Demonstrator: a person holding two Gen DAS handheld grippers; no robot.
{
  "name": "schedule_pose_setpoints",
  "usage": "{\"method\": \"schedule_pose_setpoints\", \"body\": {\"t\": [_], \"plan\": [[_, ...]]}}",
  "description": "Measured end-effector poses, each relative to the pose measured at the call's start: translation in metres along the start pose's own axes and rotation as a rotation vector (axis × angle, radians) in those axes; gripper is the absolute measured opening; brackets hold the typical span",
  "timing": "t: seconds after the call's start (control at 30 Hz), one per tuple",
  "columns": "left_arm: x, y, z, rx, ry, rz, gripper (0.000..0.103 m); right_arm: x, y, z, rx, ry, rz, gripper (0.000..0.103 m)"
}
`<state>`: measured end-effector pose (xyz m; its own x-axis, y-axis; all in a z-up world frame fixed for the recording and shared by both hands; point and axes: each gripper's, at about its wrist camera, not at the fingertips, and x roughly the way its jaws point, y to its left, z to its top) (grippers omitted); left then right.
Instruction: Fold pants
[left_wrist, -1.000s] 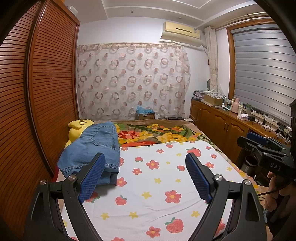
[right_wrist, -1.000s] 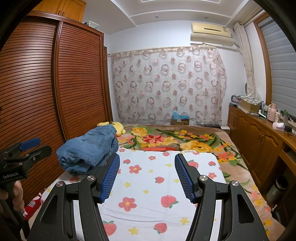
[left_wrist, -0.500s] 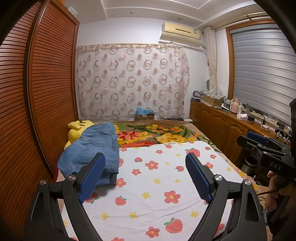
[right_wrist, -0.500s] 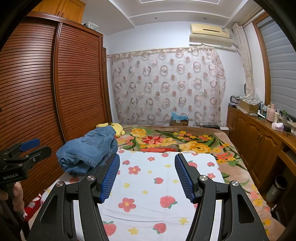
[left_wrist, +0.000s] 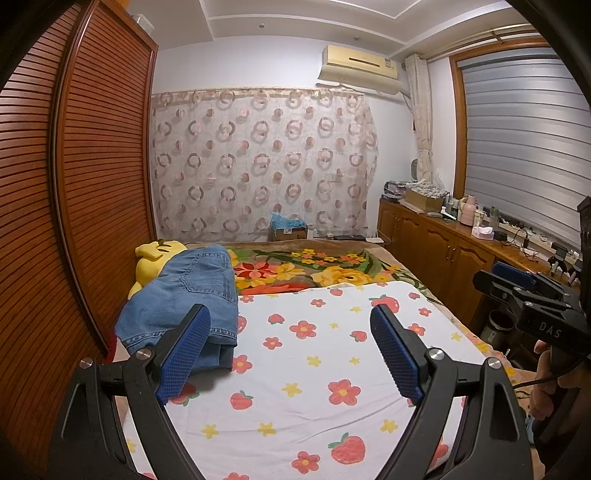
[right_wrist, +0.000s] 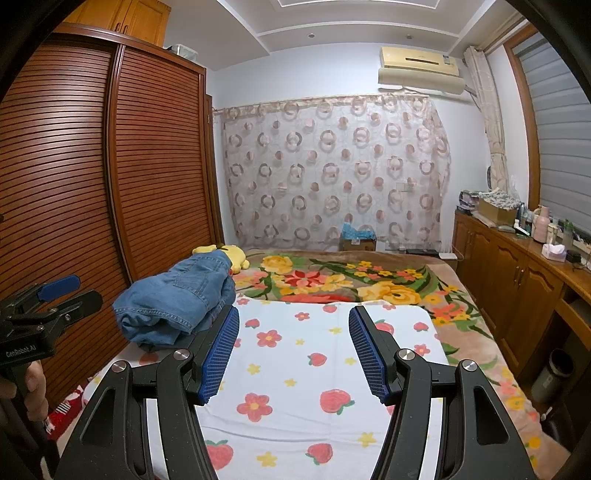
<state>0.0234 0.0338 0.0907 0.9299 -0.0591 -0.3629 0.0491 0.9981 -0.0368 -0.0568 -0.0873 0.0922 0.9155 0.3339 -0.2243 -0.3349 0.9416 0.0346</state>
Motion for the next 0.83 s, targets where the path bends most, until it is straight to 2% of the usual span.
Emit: {"method": "schedule_pose_setpoints", "body": {"t": [0.83], "plan": [[0.0000,-0.0018,0.0002,0.000,0.001,0.000,0.089,-0.0024,-0.0007,0.0004,0.004,-0.001,0.002,0.064]]}}
